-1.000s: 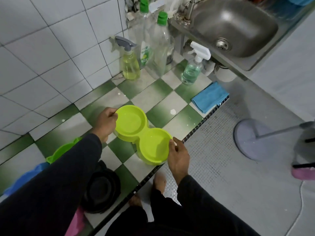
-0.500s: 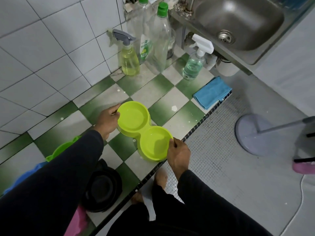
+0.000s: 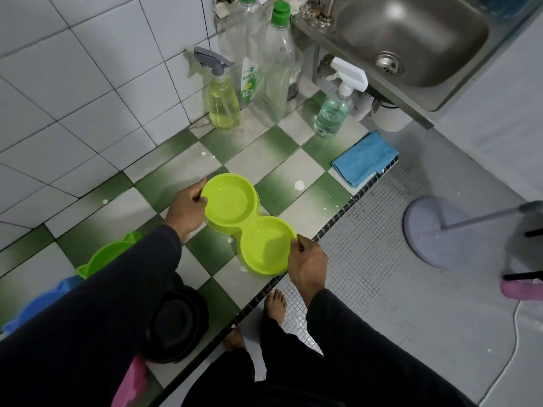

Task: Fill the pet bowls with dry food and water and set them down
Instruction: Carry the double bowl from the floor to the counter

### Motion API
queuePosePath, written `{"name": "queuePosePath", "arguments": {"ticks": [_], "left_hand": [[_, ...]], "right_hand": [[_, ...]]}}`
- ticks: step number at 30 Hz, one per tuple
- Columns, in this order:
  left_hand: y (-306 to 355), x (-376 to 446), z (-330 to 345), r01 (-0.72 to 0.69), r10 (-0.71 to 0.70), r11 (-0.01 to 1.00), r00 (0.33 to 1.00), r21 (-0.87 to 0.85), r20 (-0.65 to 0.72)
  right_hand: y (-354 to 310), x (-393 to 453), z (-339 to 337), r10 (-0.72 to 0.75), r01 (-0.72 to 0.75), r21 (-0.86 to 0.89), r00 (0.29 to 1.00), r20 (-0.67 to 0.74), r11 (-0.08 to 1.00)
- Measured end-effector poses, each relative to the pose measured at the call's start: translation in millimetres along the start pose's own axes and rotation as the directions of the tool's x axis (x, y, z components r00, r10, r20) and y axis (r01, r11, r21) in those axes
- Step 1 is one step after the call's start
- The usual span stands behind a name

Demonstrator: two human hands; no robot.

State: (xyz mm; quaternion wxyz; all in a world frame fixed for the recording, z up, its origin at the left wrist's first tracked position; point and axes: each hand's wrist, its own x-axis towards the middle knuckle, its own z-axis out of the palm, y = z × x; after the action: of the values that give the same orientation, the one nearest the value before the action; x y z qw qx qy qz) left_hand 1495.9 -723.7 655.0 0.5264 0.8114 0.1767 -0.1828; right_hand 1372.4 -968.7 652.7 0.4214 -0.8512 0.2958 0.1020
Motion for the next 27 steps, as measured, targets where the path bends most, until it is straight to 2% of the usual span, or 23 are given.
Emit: {"name": "queuePosePath", "arguments": {"ticks": [9, 13, 17, 23, 27], "left_hand": [[-0.1, -9.7, 2.5, -0.015, 0.016, 0.999, 0.999, 0.031, -0.028], [1.9, -16.2, 2.9, -0.016, 0.019, 0.992, 1.0, 0.123, -0.025], [9.8, -27.0, 0.9, -0.038, 0.053, 0.952, 0.998, 0.304, -0.041], [16.0, -47.6, -10.0, -0.062, 0.074, 0.908, 0.997, 0.415, -0.013], [15.9, -62.4, -21.5, -0.104, 0.073, 0.789, 0.994, 0.605, 0.076]], "right_hand": [[-0.5, 1.2, 0.6, 0.04, -0.04, 0.002, 0.999, 0.009, 0.999], [-3.3, 1.9, -1.8, 0.039, -0.039, 0.002, 0.999, 0.027, 0.999], [-11.5, 2.6, -17.1, 0.037, -0.037, 0.003, 0.996, 0.087, 0.999], [-27.7, 14.4, -42.6, -0.033, 0.072, -0.179, 0.977, 0.211, 0.981], [-40.5, 20.1, -57.5, -0.121, 0.24, -0.418, 0.949, 0.291, 0.876]]}}
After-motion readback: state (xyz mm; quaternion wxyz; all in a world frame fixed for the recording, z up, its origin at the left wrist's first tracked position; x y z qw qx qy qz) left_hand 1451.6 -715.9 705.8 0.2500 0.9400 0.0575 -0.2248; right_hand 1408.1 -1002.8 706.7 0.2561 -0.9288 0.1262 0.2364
